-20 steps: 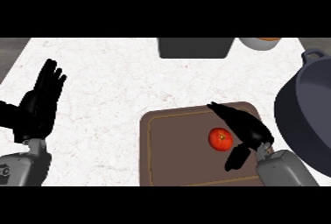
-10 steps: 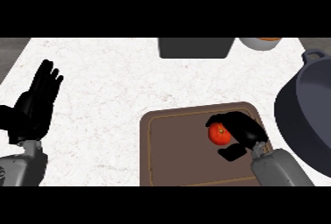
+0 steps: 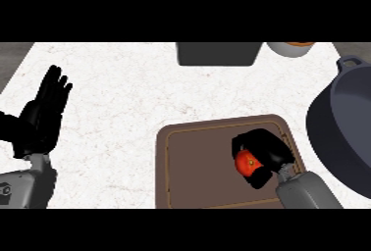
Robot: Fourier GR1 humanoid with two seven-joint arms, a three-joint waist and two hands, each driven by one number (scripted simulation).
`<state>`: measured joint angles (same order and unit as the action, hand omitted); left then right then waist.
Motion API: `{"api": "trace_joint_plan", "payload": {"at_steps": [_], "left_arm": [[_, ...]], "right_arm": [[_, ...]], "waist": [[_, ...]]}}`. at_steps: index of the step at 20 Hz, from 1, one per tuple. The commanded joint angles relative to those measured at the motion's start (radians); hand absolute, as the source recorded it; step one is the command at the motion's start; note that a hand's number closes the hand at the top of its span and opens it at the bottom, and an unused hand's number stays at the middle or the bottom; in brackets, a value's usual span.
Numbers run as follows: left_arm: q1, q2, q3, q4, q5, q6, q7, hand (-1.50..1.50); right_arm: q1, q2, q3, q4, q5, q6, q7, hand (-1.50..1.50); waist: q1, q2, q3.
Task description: Pick the tomato from the tray and place it in the pot
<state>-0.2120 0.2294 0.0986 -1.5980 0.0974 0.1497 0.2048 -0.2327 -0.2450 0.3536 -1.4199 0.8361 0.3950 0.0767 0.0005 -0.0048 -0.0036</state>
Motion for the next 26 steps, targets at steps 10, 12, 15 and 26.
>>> {"api": "trace_joint_plan", "payload": {"at_steps": [10, 12, 15, 26], "left_arm": [[0.045, 0.025, 0.039, -0.061, 0.018, -0.022, 0.052, 0.00], [0.017, -0.002, 0.014, -0.058, -0.009, 0.009, 0.055, 0.00], [0.032, 0.023, 0.029, -0.083, 0.000, -0.002, 0.080, 0.00], [0.093, -0.010, 0.029, -0.069, 0.011, -0.023, -0.014, 0.00]], "right_arm": [[0.696, -0.188, 0.259, -0.699, 0.145, -0.118, 0.011, 1.50], [0.750, -0.214, 0.244, -0.818, 0.136, -0.142, 0.013, 1.50], [0.826, -0.170, 0.183, -0.924, 0.087, -0.270, -0.004, 1.50], [0.878, -0.040, -0.084, -1.130, -0.053, -0.498, -0.005, 1.50]], "waist": [[-0.031, -0.003, 0.003], [-0.031, -0.001, 0.003], [-0.050, -0.009, 0.005], [-0.028, -0.002, 0.004]]}}
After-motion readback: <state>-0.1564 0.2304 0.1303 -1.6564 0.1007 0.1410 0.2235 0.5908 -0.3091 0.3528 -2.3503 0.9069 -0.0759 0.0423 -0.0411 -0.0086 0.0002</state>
